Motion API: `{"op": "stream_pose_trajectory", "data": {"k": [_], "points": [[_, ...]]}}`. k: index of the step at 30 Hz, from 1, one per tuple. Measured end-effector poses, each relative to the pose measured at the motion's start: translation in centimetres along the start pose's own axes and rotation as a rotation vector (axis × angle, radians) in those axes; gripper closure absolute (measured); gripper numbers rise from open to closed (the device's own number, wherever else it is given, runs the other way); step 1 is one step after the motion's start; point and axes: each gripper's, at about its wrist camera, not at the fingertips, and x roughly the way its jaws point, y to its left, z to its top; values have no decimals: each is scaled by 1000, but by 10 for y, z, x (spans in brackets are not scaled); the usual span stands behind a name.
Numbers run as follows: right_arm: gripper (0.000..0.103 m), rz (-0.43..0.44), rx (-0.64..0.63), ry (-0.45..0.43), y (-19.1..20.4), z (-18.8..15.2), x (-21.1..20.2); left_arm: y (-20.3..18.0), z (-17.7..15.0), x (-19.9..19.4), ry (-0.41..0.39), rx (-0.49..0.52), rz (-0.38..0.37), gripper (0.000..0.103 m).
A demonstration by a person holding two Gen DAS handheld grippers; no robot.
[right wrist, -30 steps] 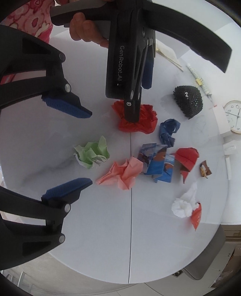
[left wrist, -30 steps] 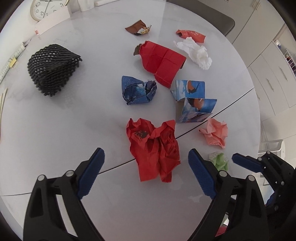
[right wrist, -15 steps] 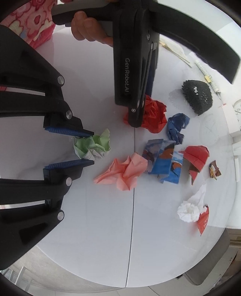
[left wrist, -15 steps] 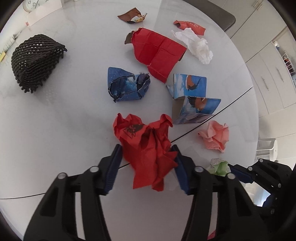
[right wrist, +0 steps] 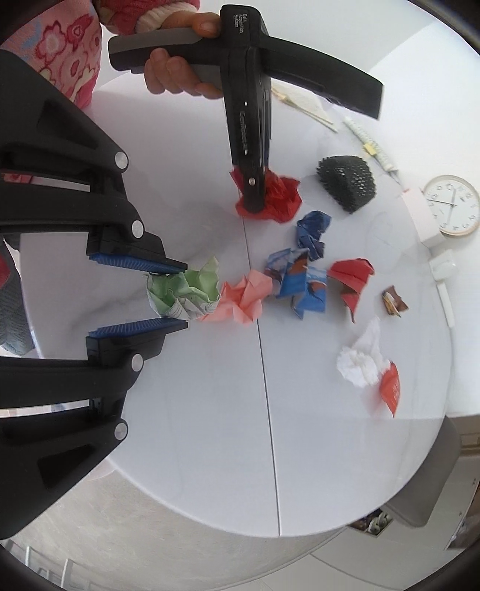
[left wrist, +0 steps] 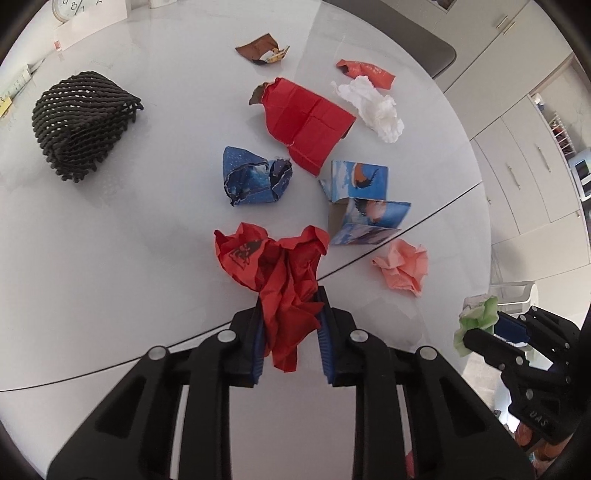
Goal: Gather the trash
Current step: 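Carry the green and red papers with both grippers over the bin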
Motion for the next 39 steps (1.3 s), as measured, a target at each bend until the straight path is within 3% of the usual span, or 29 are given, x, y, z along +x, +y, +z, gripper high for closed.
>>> {"op": "stream_pose_trajectory", "data": {"k": [4, 11, 14, 18, 22, 27, 34, 39], "points": [[78, -20, 44, -30, -13, -16, -22, -20, -5, -26, -16, 57, -38, 80], [78, -124, 157, -40, -61, -72, -64, -101, -34, -52, 1, 228, -176, 80], [78, -162, 225, -31, -88, -102, -75, -148, -46, -44, 41, 318, -236, 80], [78, -191, 287, -23, -114, -136, -88, -211, -67, -21, 118, 456, -263, 80], [78, -209, 315, -23, -133, -159, -100, -260, -85, 5, 175, 544, -252, 80], [78, -225, 336, -15, -157, -175, -111, -295, -102, 30, 229, 583, -201, 78], [77, -218, 335, -10, -175, -186, -118, -310, -112, 42, 240, 586, -149, 50], [77, -207, 318, -5, -175, -184, -116, -303, -113, 34, 215, 577, -129, 40]]}}
